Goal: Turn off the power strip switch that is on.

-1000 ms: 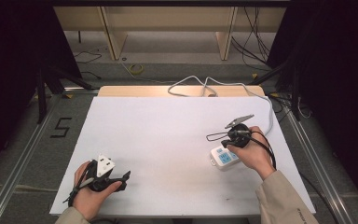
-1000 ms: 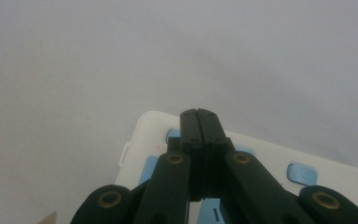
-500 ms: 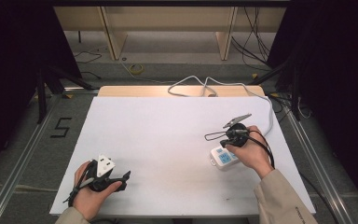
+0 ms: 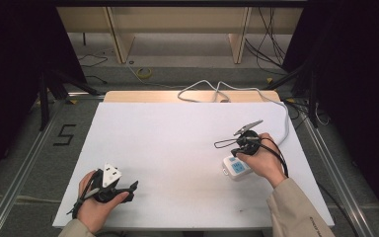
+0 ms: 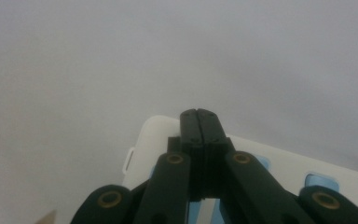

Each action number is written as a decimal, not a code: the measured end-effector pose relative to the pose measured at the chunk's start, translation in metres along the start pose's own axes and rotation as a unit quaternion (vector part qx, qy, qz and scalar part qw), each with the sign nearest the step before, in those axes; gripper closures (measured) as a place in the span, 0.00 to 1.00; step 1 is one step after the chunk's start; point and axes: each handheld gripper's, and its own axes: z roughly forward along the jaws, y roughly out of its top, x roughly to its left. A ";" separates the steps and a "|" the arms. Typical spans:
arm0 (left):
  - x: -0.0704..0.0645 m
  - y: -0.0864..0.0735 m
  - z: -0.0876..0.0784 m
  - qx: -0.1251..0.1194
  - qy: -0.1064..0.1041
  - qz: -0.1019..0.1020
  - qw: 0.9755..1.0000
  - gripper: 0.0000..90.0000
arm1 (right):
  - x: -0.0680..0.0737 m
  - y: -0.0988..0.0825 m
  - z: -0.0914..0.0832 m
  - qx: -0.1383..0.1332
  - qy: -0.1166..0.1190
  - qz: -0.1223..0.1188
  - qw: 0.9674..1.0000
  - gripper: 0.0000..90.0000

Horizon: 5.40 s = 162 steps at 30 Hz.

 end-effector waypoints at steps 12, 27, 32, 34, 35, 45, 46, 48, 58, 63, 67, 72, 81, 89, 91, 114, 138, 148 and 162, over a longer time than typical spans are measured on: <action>0.000 0.000 0.000 0.000 0.000 0.000 1.000 0.18 | 0.001 0.001 0.004 0.006 0.002 0.001 1.000 1.00; 0.000 0.000 0.000 0.000 0.000 0.001 1.000 0.18 | 0.004 0.002 0.009 0.016 0.001 -0.006 1.000 1.00; 0.000 0.000 0.000 0.000 0.000 0.001 1.000 0.18 | 0.005 0.003 0.011 0.020 0.001 -0.006 1.000 1.00; 0.000 0.000 0.000 0.000 -0.001 0.000 1.000 0.18 | 0.005 0.003 0.011 0.021 0.001 -0.007 1.000 1.00; 0.000 0.000 0.000 0.000 0.000 0.000 1.000 0.18 | 0.005 0.003 0.012 0.021 0.000 -0.008 1.000 1.00; 0.000 0.000 0.000 0.000 0.000 0.001 1.000 0.18 | 0.007 0.003 0.014 0.027 -0.002 -0.010 1.000 1.00; 0.000 0.000 0.000 0.000 0.000 0.001 1.000 0.18 | 0.007 0.003 0.014 0.028 -0.002 -0.010 1.000 1.00; 0.000 0.000 0.000 0.000 -0.001 0.001 1.000 0.18 | 0.007 0.002 0.014 0.029 -0.003 -0.011 1.000 1.00; 0.000 0.000 0.000 -0.001 -0.001 0.001 1.000 0.18 | 0.008 0.003 0.017 0.034 -0.007 -0.012 0.999 1.00; 0.000 0.000 0.000 -0.001 -0.001 0.001 1.000 0.18 | 0.008 0.003 0.017 0.035 -0.009 -0.009 0.999 1.00; 0.000 0.000 0.000 -0.001 0.000 0.002 1.000 0.18 | 0.010 0.003 0.017 0.038 -0.014 -0.012 0.999 1.00; 0.000 0.000 -0.001 -0.001 0.000 0.000 1.000 0.18 | 0.009 0.003 0.017 0.037 -0.014 -0.004 0.999 1.00; 0.000 0.000 -0.001 -0.001 0.001 0.001 1.000 0.18 | 0.010 0.003 0.017 0.039 -0.017 -0.002 0.999 1.00; -0.001 0.000 -0.001 -0.001 0.000 0.001 1.000 0.18 | 0.011 0.002 0.018 0.039 -0.018 -0.004 0.999 1.00; -0.001 0.000 -0.001 -0.001 0.000 0.000 1.000 0.18 | 0.010 0.002 0.018 0.039 -0.016 -0.002 0.999 1.00; 0.000 -0.001 -0.001 0.001 0.000 0.002 1.000 0.18 | 0.006 -0.001 0.017 0.030 0.000 0.011 0.999 1.00; 0.000 -0.001 -0.001 0.002 0.000 0.003 1.000 0.18 | 0.003 -0.003 0.006 0.003 -0.006 0.008 1.000 1.00; 0.000 -0.001 -0.001 0.001 0.001 0.002 1.000 0.18 | 0.006 -0.005 -0.002 -0.009 -0.006 0.005 1.000 0.97; -0.001 -0.001 -0.002 0.003 0.000 0.002 1.000 0.18 | 0.008 -0.011 -0.013 -0.026 -0.007 0.002 1.000 0.93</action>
